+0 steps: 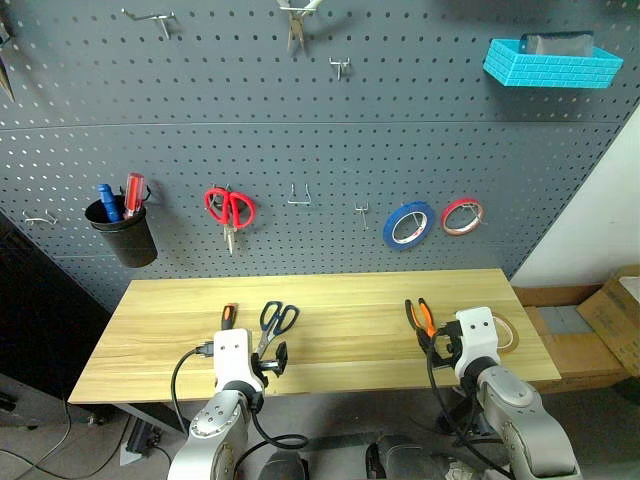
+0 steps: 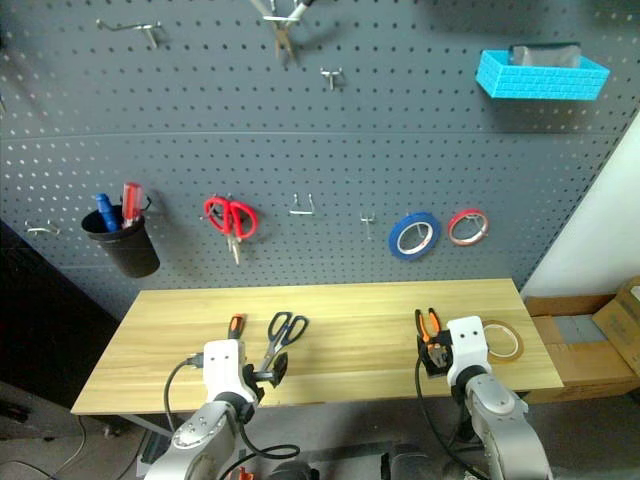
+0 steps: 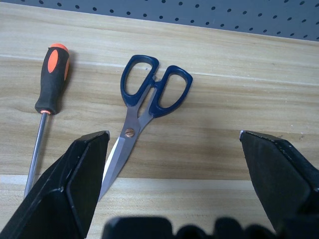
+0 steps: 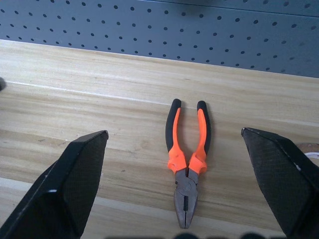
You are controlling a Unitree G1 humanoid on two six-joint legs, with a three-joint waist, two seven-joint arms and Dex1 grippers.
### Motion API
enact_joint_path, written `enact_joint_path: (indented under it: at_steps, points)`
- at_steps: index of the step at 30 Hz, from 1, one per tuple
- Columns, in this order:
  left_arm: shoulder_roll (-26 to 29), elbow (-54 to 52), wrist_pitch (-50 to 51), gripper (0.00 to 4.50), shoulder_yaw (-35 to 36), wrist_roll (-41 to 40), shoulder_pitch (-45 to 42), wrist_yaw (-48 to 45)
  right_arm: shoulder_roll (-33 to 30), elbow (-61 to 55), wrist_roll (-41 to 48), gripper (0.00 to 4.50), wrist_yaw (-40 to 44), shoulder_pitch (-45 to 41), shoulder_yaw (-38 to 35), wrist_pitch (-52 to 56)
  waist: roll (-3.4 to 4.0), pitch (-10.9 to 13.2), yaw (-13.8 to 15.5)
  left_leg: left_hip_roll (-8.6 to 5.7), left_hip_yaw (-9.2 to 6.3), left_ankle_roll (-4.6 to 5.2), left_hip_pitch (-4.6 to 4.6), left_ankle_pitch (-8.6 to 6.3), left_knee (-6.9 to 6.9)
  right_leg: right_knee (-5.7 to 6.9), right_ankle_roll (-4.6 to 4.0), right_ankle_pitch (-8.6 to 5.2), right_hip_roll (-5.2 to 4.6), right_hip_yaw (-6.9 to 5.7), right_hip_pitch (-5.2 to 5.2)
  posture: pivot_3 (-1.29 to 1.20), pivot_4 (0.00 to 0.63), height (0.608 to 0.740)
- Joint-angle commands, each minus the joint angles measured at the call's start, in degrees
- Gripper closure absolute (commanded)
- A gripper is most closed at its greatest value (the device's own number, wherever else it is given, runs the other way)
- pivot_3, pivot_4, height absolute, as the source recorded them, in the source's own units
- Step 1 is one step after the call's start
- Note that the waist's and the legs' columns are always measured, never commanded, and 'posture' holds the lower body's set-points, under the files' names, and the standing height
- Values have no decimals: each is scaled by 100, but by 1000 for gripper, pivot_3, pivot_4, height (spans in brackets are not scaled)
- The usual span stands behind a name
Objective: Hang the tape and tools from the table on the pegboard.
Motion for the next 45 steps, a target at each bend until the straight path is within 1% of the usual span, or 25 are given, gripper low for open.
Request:
enact_joint_path:
  at_steps: [1, 24, 32, 34, 37, 39, 41, 42, 45]
  points:
    - [4, -253, -130, 18, 8, 97, -30, 84, -2, -232, 1, 0, -13, -85, -50, -34, 0, 0, 0, 0, 0, 0, 0, 0, 0, 0, 0, 0, 0, 0, 0, 0, 41, 740]
    - [-3, -260, -176, 18, 18, 24, 18, 74, -22, -250, -20, 0, 9, -42, -14, -50, -1, 0, 0, 0, 0, 0, 0, 0, 0, 0, 0, 0, 0, 0, 0, 3, 32, 740]
    - [19, -317, -142, 18, 4, 39, 45, 80, -16, -279, -13, 0, 2, -29, -25, -49, -1, 0, 0, 0, 0, 0, 0, 0, 0, 0, 0, 0, 0, 0, 0, 4, 37, 740]
    - [67, -282, 28, 18, 16, -118, -47, -77, -61, -266, 17, 0, 31, -53, -100, -33, -2, 3, 0, 0, 0, 0, 0, 0, 0, 0, 0, 0, 0, 0, 0, 1, 45, 740]
    - [145, -107, 210, 18, 90, -475, -451, -437, -297, 11, -31, 0, 135, -214, -235, -95, -10, 37, 10, -1, -1, 0, 0, 0, 4, 0, 0, 0, 0, -1, 0, -4, 57, 740]
    - [558, 230, 247, 18, -428, -489, -1347, -1284, -728, 670, 10, 0, 488, -575, -403, -206, -27, 90, 20, -4, -1, 0, 1, 0, 8, 0, 0, 0, -1, -1, 2, -11, 67, 740]
    - [855, 486, 211, 18, -823, -418, -1907, -1808, -989, 1090, 66, 0, 729, -802, -474, -300, -31, 124, 35, -12, -11, -1, 2, 0, 16, -5, 0, 0, -1, -7, -6, -13, 70, 740]
    - [1000, 692, 43, 18, -1079, -311, -2211, -2124, -1119, 1326, 84, 0, 869, -942, -479, -349, -29, 125, 28, -18, -11, 1, -2, 2, 16, -10, 0, 0, -1, -6, 14, -24, 80, 740]
    - [1309, 1491, -726, 18, -1998, 91, -3248, -3233, -1457, 2145, 107, 0, 1191, -1476, -571, -461, -31, 183, -28, -20, 2, 11, 10, 8, 15, -6, 1, 0, -1, 9, 27, -46, 119, 740]
